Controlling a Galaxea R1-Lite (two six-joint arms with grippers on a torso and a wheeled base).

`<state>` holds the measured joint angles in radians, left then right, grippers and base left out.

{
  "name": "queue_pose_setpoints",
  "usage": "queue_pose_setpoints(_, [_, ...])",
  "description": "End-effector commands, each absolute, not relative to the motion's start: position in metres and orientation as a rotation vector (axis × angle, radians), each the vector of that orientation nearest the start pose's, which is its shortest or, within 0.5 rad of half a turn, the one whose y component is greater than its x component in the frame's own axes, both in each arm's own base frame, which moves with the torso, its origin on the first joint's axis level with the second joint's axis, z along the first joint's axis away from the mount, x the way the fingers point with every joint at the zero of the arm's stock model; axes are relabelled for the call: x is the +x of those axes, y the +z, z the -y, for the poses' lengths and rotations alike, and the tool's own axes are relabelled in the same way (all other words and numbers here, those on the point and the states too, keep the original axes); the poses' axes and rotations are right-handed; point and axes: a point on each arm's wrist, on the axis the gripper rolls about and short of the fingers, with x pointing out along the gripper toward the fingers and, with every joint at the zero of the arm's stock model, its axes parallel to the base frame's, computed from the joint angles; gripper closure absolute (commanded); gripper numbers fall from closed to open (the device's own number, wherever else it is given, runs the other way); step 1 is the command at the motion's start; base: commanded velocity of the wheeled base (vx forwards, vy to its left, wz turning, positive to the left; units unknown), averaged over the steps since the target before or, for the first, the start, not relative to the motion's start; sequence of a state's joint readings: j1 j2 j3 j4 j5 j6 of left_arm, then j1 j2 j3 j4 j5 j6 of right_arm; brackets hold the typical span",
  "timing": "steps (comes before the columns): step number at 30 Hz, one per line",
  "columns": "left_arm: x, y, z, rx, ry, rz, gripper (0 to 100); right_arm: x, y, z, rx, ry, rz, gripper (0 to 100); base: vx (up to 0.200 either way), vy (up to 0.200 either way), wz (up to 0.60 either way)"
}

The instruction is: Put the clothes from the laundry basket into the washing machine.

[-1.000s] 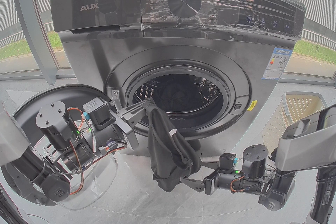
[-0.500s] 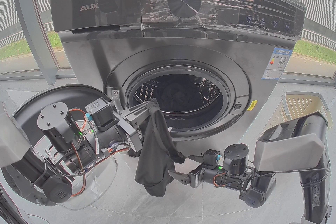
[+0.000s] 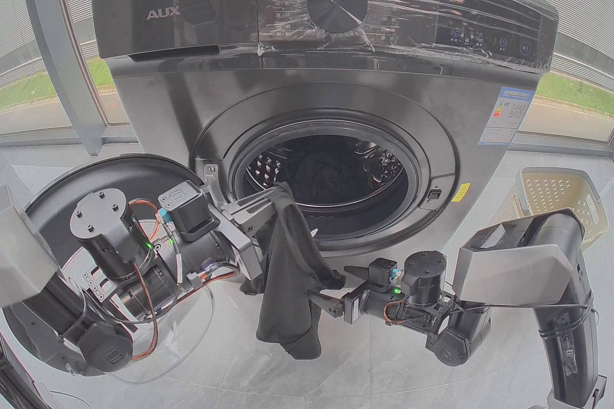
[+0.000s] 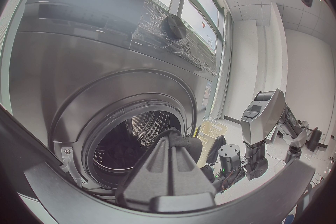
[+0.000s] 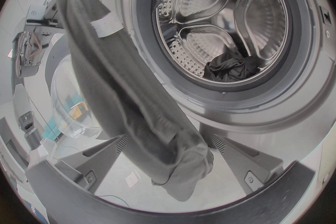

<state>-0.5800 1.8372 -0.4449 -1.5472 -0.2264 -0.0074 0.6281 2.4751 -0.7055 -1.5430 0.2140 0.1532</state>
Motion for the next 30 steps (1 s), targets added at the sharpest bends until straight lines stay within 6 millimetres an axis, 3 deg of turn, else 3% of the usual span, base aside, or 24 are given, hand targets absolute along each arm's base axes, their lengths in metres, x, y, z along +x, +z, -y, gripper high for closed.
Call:
queue_pose_setpoints(1, [0.236, 0.145, 0.161, -0.035, -0.809, 0.149, 100, 0.306, -0.023, -0.222, 0.101, 0.807, -0.278, 0, 0.000, 0.000, 0.00])
queue_pose_setpoints(4, [0.236, 0.144, 0.163, -0.034, -0.814, 0.144, 100, 0.305, -0.022, -0.222, 0.091, 0.808, -0.270, 0, 0.000, 0.000, 0.00])
queue_pose_setpoints(5, [0.236, 0.143, 0.163, -0.034, -0.815, 0.143, 100, 0.304, -0.022, -0.222, 0.087, 0.811, -0.272, 100, 0.000, 0.000, 0.00])
queue_pose_setpoints(13, [0.237, 0.143, 0.163, -0.033, -0.814, 0.141, 100, 0.297, -0.019, -0.231, 0.084, 0.838, -0.266, 100, 0.000, 0.000, 0.00])
queue_pose_setpoints(18, [0.243, 0.138, 0.159, -0.029, -0.788, 0.126, 100, 0.286, -0.002, -0.223, 0.080, 0.822, -0.260, 100, 0.000, 0.000, 0.00])
queue_pose_setpoints(22, [0.249, 0.138, 0.151, -0.027, -0.754, 0.128, 100, 0.273, 0.034, -0.203, 0.095, 0.782, -0.213, 100, 0.000, 0.000, 0.00])
queue_pose_setpoints(23, [0.249, 0.139, 0.151, -0.029, -0.754, 0.129, 100, 0.271, 0.054, -0.192, 0.112, 0.764, -0.168, 100, 0.000, 0.000, 0.00])
queue_pose_setpoints(26, [0.246, 0.144, 0.153, -0.038, -0.762, 0.145, 100, 0.263, 0.086, -0.178, 0.134, 0.752, -0.086, 100, 0.000, 0.000, 0.00])
queue_pose_setpoints(30, [0.241, 0.151, 0.150, -0.055, -0.765, 0.163, 100, 0.236, 0.124, -0.164, 0.152, 0.770, 0.002, 100, 0.000, 0.000, 0.00])
